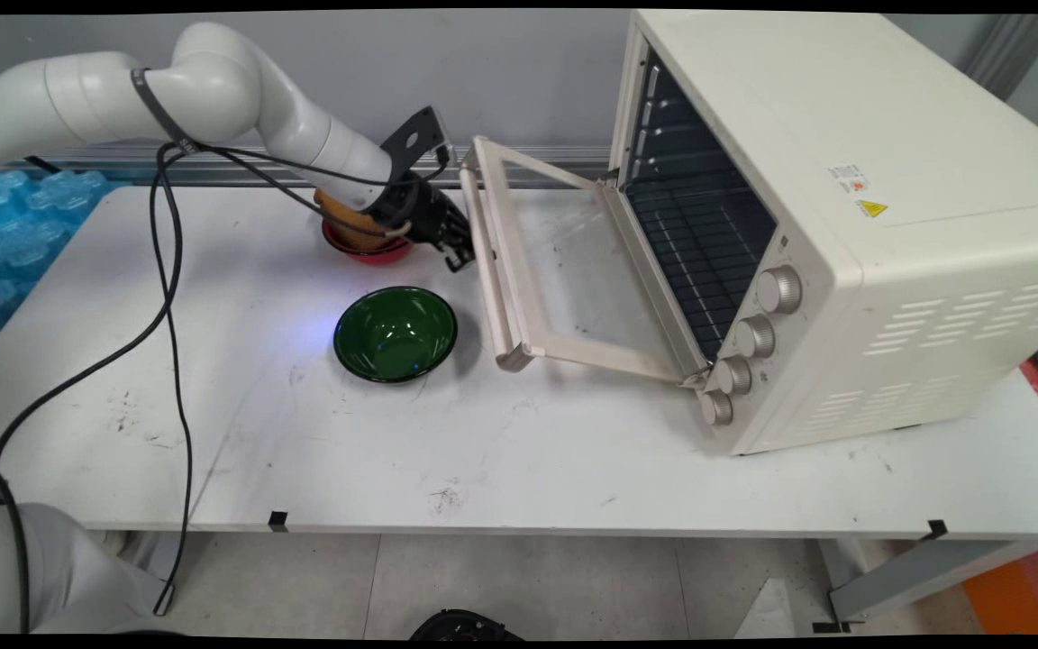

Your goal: Close the oven

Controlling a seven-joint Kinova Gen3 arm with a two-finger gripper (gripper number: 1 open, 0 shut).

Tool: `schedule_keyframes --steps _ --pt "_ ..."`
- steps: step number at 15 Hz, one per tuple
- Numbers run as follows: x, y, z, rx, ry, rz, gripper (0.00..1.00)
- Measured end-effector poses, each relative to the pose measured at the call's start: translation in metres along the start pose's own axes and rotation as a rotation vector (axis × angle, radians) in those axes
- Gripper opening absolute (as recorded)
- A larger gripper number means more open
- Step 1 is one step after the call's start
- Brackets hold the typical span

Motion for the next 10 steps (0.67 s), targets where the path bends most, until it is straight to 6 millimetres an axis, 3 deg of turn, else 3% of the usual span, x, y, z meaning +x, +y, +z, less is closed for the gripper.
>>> schedule_keyframes --steps 10 --pt "0.061 0.005 -0.016 -0.002 0.092 0.017 0.0"
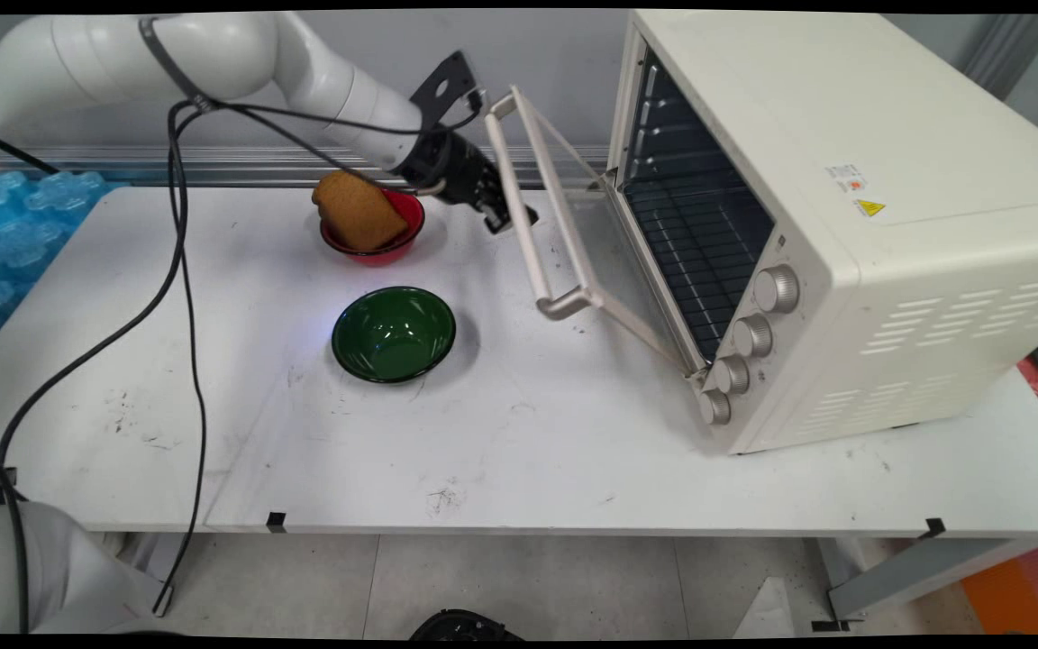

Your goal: Close the oven

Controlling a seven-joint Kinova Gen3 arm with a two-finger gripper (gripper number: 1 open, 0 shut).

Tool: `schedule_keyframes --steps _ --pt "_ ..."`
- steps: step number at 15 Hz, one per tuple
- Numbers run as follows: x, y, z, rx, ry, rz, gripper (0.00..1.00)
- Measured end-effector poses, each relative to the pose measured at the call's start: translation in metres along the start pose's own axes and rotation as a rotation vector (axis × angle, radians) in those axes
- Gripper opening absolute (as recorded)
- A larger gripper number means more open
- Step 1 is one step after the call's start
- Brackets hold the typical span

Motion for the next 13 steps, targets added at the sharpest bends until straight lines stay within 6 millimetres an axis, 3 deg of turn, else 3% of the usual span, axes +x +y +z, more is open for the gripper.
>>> schedule_keyframes --steps 6,13 --pt "0.042 0.007 0.0 -0.007 0.056 0.009 0.0" --pt "0.071 0.012 -0.009 -0.011 0.101 0.004 0.0"
